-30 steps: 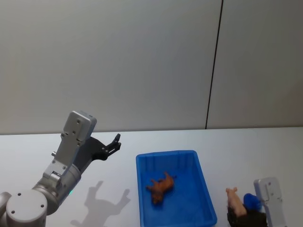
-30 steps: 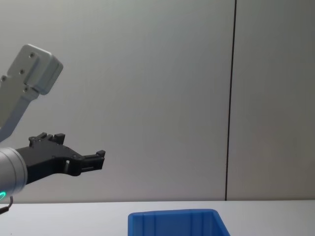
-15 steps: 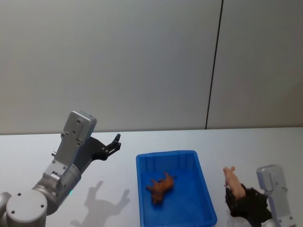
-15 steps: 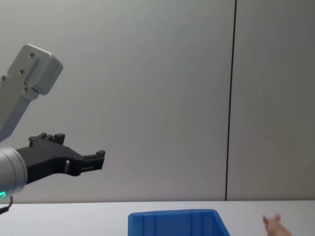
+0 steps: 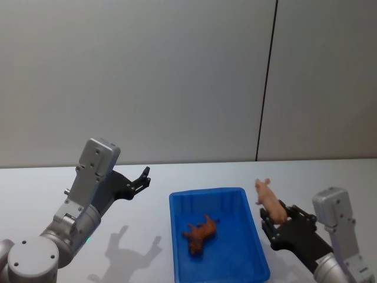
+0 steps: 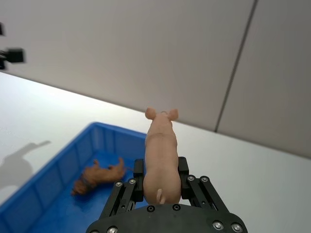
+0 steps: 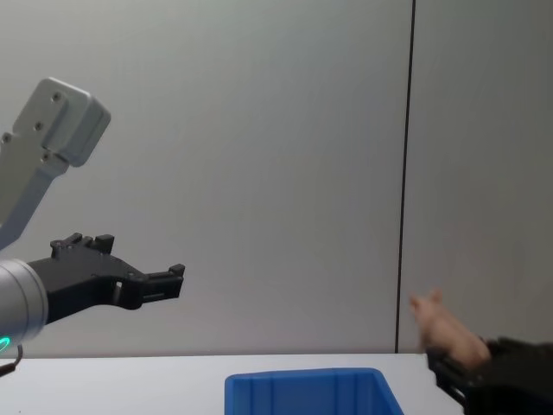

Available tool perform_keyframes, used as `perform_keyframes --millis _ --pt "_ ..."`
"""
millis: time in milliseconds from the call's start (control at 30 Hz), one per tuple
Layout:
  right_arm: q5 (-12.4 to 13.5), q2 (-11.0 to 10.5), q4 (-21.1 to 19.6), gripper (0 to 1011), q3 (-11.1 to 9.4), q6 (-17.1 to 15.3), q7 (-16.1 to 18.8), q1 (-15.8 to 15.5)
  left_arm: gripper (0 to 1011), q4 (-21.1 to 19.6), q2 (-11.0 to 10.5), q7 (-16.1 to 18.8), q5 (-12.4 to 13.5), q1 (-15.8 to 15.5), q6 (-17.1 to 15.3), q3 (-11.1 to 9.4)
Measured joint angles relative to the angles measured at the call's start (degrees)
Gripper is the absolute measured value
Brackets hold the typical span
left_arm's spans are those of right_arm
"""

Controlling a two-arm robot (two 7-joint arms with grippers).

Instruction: Pick up the two dolls from the table and place them into the box.

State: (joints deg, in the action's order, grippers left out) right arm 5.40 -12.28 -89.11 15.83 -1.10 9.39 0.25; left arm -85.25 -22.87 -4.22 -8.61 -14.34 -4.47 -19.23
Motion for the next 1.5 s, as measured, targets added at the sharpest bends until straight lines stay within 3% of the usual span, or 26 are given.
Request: perform_keyframes --millis 233,433,667,967,1167,1500 --pt "-1.08 0.28 -0.75 384 0.51 2.37 4.54 1.08 1001 0.00 0.00 0.00 0.00 0.00 0.00 0.00" --pt "-2.23 1.14 -0.02 568 1.23 3.91 8.76 2.82 1001 0.00 0.00 0.00 0.00 0.00 0.00 0.00" --pt "-3.35 1.96 1.37 766 1.75 4.60 11.29 4.41 1001 0.00 0.00 0.00 0.00 0.00 0.00 0.00" --pt "-3.63 1.86 1.45 1001 1.53 4.42 10.59 4.81 1001 0.00 0.00 0.00 0.00 0.00 0.00 0.00" --pt "-2.91 0.80 -0.01 1001 0.75 3.82 8.66 3.72 1001 0.00 0.00 0.00 0.00 0.00 0.00 0.00" --pt "-0.45 -2.83 -3.99 1001 -1.62 1.60 3.92 -0.31 1001 0.00 0.00 0.00 0.01 0.00 0.00 0.00"
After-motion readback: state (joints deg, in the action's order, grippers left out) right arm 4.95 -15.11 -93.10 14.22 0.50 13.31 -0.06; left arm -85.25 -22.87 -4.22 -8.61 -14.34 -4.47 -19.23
